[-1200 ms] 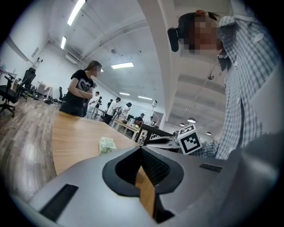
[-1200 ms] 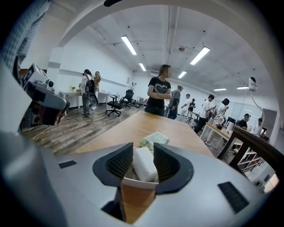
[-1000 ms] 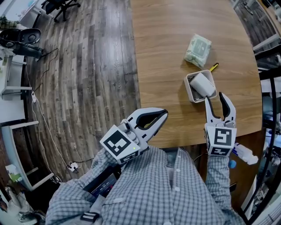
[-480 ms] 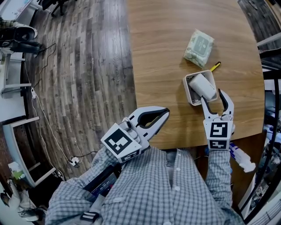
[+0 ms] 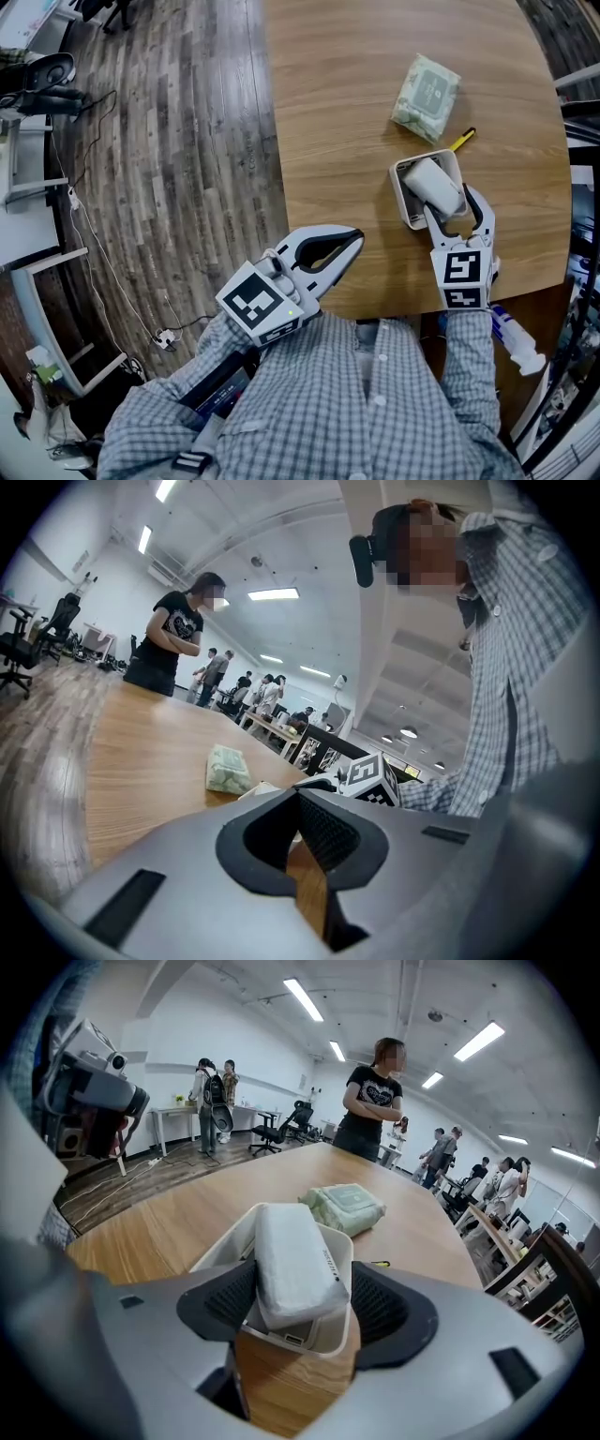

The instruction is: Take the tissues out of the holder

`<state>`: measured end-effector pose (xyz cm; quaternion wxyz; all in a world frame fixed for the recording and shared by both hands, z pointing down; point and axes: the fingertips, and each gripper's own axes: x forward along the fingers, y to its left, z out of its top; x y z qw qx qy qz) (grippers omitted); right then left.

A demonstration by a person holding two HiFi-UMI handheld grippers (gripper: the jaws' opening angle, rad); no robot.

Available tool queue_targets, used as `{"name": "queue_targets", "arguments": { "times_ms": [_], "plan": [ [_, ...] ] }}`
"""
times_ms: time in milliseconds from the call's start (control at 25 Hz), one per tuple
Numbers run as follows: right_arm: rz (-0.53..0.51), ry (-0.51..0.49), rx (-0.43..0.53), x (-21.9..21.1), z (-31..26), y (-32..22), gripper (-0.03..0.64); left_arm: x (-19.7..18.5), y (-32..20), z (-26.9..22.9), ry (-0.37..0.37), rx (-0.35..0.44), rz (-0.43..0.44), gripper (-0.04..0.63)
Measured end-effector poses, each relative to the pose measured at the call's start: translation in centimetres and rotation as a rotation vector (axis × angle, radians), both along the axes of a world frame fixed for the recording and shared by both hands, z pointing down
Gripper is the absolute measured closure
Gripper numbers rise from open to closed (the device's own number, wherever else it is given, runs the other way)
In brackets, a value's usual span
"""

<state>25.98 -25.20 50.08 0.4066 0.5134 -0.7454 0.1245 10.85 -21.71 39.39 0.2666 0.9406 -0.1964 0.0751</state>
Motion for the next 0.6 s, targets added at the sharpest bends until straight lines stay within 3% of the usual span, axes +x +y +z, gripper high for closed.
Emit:
{"name": "queue_targets", "arguments": {
  "times_ms": [600],
  "plan": [
    [0.021,0.015,0.005,0.41,1.1,-0.52,0.33,-0.67,-0.94,0.39,-0.007,-0.001,-0.024,0.588]
  ]
}}
